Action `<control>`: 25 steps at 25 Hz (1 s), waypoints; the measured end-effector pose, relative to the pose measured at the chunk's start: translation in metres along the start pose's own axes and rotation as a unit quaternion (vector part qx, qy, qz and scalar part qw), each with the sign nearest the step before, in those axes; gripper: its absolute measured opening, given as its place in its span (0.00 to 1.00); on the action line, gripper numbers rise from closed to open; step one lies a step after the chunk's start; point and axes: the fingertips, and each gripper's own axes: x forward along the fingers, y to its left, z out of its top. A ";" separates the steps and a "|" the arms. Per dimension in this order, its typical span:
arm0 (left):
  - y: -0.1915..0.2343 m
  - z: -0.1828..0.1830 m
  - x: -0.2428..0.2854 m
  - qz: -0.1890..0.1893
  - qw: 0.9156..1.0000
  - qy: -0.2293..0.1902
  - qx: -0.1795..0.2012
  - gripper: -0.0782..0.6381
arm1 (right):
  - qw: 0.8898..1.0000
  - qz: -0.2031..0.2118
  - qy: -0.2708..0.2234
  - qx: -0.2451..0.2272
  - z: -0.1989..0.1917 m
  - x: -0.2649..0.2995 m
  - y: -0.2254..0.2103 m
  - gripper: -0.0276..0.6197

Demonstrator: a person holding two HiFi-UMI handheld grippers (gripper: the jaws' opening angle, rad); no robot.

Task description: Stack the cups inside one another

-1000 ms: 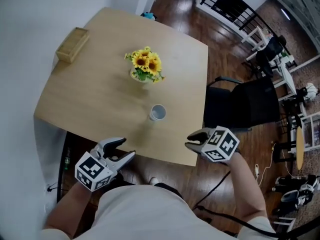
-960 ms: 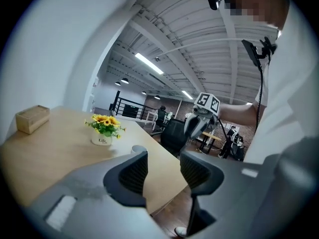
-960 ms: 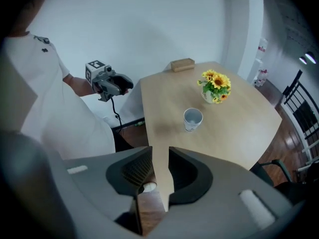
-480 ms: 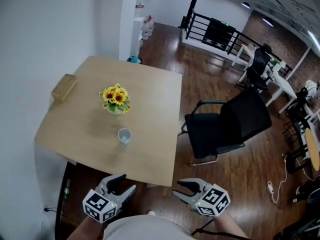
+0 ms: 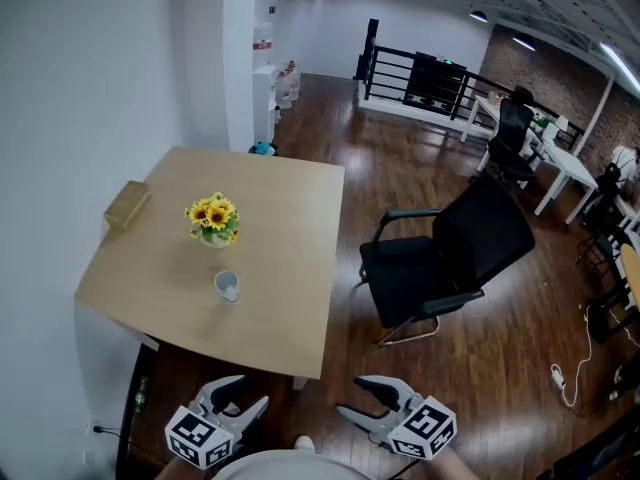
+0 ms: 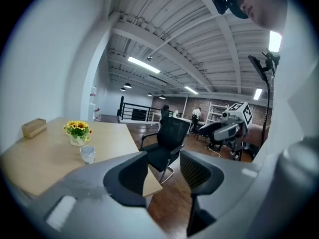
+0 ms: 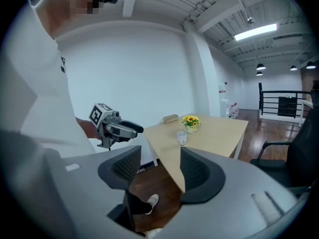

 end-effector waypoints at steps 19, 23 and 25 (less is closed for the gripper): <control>-0.028 0.003 0.003 0.002 1.000 -0.013 0.011 0.41 | 0.998 -0.045 -0.017 -0.030 -0.002 -0.031 -0.003 0.44; -0.025 0.001 0.000 0.006 1.000 -0.013 0.013 0.41 | 0.998 -0.050 -0.024 -0.042 0.002 -0.030 0.000 0.44; -0.026 -0.003 -0.001 0.006 1.000 -0.011 0.012 0.42 | 0.997 -0.051 -0.026 -0.044 0.001 -0.031 0.002 0.44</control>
